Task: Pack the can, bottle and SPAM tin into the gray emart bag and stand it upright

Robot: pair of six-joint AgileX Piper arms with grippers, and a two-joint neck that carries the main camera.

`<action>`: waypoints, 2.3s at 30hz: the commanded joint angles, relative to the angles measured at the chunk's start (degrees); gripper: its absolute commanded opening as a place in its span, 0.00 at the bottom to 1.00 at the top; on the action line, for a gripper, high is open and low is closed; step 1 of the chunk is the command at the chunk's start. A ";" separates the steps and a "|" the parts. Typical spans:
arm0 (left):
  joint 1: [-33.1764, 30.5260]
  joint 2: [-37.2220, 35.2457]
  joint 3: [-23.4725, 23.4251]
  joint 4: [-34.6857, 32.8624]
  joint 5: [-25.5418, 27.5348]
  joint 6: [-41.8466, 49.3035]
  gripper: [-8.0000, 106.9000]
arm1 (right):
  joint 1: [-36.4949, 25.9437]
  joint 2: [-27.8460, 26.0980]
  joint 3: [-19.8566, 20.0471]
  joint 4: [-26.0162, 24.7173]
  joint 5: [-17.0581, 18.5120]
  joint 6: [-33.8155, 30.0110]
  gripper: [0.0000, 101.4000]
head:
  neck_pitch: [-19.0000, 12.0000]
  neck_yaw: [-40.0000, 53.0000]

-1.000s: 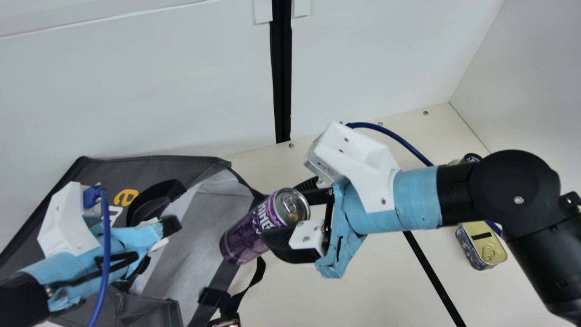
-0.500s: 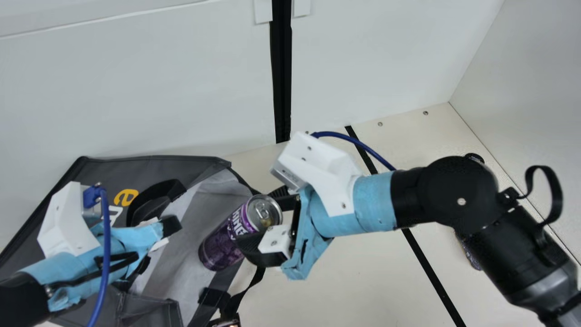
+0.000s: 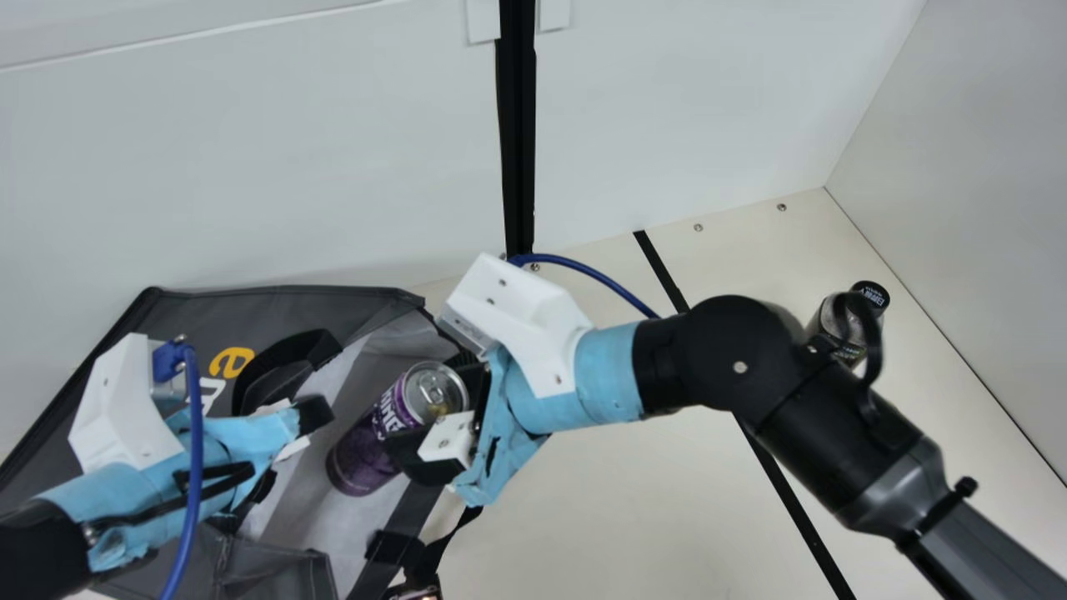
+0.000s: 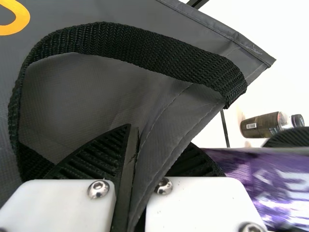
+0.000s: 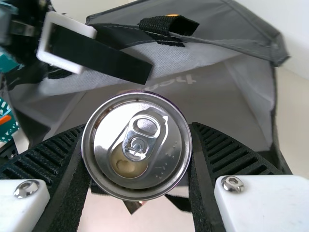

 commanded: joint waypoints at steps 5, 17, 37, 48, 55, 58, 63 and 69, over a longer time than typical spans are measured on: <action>0.00 0.00 0.00 0.00 0.00 0.00 0.00 | 2.23 2.29 1.24 1.53 -3.63 -1.09 0.00 | -1.30 -0.05; 0.00 0.00 0.00 0.00 0.00 0.00 0.00 | 5.69 7.77 2.72 5.05 -9.66 -4.05 0.00 | -1.30 -0.05; 0.00 0.00 0.00 0.00 0.00 0.00 0.00 | 7.21 15.37 2.10 8.39 -14.42 -7.33 0.00 | -1.30 -0.05; 0.00 0.00 0.00 0.00 0.00 0.00 0.00 | 8.13 18.30 -0.22 8.71 -14.89 -6.97 0.00 | -1.30 -0.05; 0.00 0.00 0.00 0.00 0.00 0.00 0.00 | 8.38 19.07 -0.99 8.23 -14.99 -6.45 0.10 | -1.30 -0.05; 0.00 0.00 0.00 0.00 0.00 0.00 0.00 | 8.39 19.20 -1.22 7.81 -14.95 -6.07 0.20 | -1.30 -0.05; 0.00 0.00 0.00 0.00 0.00 0.00 0.00 | 8.24 19.14 -1.27 7.46 -14.63 -5.93 0.36 | -1.30 -0.05; 0.00 0.00 0.00 0.00 0.00 0.00 0.00 | 7.85 18.71 -1.18 7.20 -13.74 -6.04 0.56 | -1.30 -0.05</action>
